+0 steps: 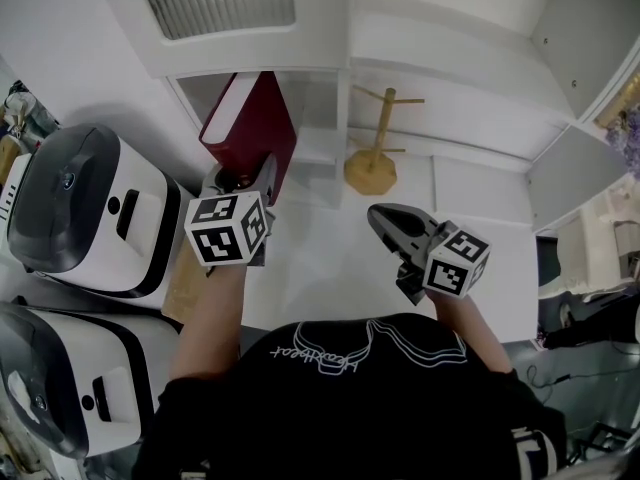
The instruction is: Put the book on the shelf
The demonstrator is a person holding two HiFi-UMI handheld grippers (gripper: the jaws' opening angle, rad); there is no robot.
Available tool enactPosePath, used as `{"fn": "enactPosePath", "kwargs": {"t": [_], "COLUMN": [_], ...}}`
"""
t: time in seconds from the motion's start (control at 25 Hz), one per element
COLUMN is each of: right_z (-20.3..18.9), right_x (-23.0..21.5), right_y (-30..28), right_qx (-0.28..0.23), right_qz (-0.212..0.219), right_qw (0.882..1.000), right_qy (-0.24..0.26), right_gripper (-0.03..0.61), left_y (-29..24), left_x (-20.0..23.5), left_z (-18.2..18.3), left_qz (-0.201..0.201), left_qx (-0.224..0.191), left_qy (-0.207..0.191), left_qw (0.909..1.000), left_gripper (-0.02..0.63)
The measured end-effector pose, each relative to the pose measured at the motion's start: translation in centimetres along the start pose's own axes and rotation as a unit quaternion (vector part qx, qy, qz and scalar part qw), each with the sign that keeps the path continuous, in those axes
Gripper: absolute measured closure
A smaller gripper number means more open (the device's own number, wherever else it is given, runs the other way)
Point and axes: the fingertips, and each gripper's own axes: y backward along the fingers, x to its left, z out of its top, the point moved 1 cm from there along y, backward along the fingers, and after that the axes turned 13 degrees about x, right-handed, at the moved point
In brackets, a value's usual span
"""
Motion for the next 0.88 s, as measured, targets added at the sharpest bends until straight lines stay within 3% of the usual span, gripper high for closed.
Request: {"fn": "enactPosePath", "kwargs": {"t": [0.88], "right_z": [-0.9], "right_x": [-2.7], "right_y": [0.4], "right_qx": [0.005], "right_qz": [-0.032], "right_qw": [0.999], "right_qy": [-0.029], "right_gripper": [0.572], "left_y": [-5.2], "left_x": [1.1], "left_z": [3.1], "left_qz": [0.012], "left_qx": [-0.013], "left_qy": [-0.01], "left_qw": [0.9998], "left_gripper": [0.403]}}
